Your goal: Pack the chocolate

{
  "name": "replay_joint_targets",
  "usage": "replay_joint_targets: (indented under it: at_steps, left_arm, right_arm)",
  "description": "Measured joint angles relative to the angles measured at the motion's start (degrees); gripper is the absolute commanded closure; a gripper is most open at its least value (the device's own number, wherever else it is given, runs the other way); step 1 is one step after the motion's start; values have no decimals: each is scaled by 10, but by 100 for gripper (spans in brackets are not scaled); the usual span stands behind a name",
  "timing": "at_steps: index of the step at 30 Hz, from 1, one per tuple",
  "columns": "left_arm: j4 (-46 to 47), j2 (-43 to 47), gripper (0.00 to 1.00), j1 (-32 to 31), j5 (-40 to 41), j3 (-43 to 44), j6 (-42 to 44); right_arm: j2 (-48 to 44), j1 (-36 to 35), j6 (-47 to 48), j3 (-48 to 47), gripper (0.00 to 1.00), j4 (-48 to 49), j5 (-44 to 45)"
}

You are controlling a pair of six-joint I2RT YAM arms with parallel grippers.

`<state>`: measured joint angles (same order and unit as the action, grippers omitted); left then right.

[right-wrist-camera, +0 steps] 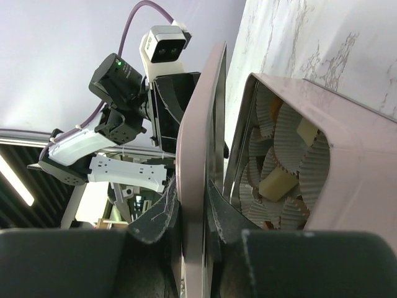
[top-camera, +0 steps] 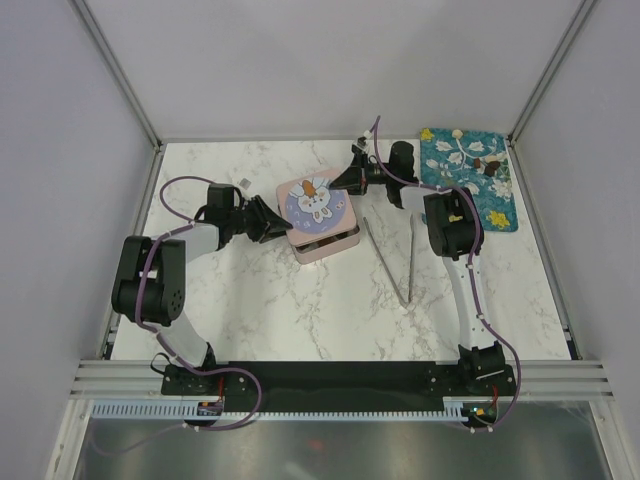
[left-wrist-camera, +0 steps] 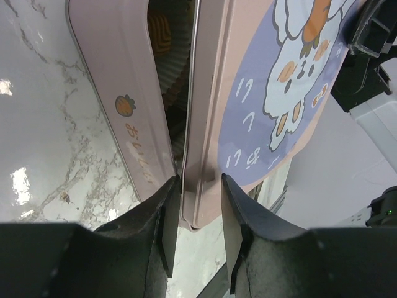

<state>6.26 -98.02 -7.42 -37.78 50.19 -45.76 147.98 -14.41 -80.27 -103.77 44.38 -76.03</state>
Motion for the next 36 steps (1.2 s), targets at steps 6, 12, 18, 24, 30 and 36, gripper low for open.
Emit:
replay_joint_targets:
  at_steps: [6,12,18,24,30,36]
  left_arm:
    - [-7,6,60,-3,2,0,0]
    - [-21,7,60,-8,5,0,0]
    - [-31,22,60,-12,17,-14,0]
    - [-33,24,60,-17,17,-18,0]
    - [-36,28,61,-28,20,-25,0]
    - [-38,36,61,-34,23,-36,0]
  right_arm:
    - [0,0,-11,13,95,16,-3]
    - [0,0,-15,20,93,15,-5]
    - [0,0,-15,21,93,15,-7]
    - [0,-1,-15,22,93,15,-7]
    - [0,-2,-15,41,94,15,-8]
    - [0,-2,-15,48,92,15,-14]
